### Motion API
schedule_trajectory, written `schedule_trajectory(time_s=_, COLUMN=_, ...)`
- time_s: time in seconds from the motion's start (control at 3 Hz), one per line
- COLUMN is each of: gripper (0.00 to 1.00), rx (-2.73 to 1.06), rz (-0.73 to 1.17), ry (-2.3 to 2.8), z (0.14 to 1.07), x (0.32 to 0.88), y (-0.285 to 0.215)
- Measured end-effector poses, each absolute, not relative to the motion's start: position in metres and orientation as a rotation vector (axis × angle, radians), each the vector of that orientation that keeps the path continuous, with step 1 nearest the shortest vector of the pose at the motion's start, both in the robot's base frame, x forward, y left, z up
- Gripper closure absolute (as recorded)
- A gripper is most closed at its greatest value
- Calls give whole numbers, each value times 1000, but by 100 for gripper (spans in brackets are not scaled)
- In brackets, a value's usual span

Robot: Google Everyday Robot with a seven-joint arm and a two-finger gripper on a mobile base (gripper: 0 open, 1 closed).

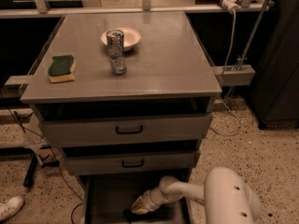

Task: Pick rxbar chocolate from bottom drawer and place on counter

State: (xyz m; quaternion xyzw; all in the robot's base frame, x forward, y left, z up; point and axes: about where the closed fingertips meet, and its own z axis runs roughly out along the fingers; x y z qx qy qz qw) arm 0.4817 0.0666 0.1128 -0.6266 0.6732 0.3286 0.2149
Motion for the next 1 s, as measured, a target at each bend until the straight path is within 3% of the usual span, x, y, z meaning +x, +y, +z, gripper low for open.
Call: schedule_trajectory(time_s=1.0, gripper=100, rx=-1423, rz=1026, ry=2001, z=148, x=473, y=43)
